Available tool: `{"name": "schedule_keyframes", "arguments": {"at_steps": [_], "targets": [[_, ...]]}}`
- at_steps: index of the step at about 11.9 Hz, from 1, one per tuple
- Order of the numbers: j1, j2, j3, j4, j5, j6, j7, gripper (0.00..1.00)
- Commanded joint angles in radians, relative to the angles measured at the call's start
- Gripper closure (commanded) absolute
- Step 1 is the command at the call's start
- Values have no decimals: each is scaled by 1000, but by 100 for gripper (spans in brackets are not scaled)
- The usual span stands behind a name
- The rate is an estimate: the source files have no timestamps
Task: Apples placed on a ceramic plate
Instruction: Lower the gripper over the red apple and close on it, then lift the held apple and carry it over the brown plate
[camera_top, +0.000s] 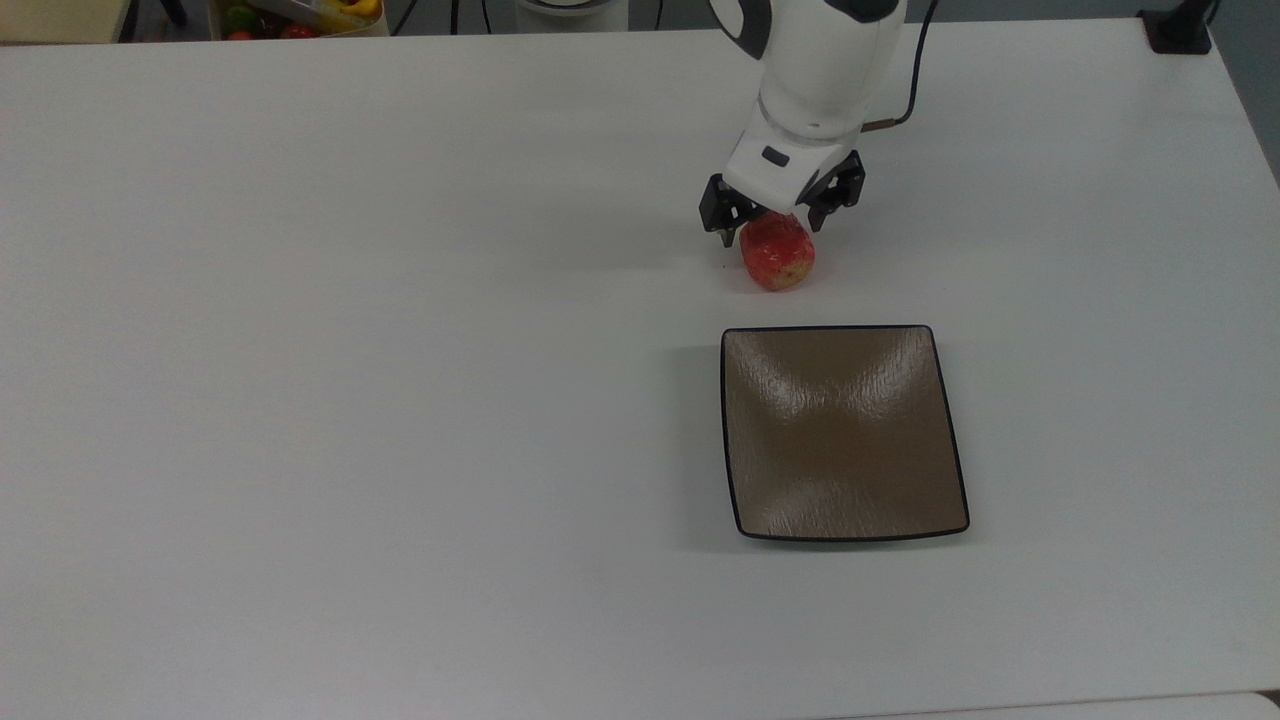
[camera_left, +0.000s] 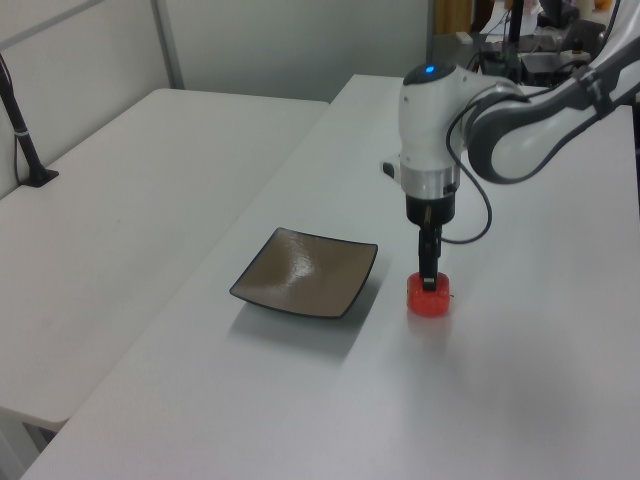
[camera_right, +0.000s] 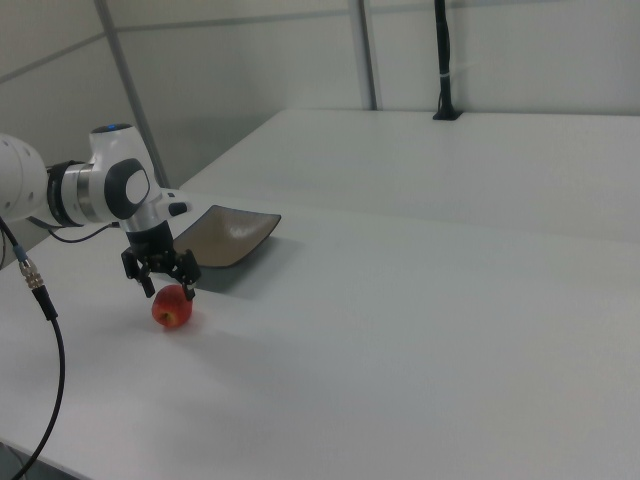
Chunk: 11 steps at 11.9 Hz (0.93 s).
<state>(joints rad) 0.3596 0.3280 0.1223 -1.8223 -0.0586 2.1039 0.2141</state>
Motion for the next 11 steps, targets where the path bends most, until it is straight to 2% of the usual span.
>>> {"name": "schedule_keyframes", "arguments": {"at_steps": [1, 2, 3, 4, 7, 11], "targets": [[30, 37, -6, 9, -29, 19, 31, 0], [30, 42, -1, 9, -38, 19, 33, 14], [28, 40, 3, 9, -41, 19, 50, 46], [27, 40, 4, 9, -41, 31, 60, 56], [19, 16, 4, 17, -41, 42, 60, 55], [16, -18, 4, 135, -41, 48, 60, 55]]}}
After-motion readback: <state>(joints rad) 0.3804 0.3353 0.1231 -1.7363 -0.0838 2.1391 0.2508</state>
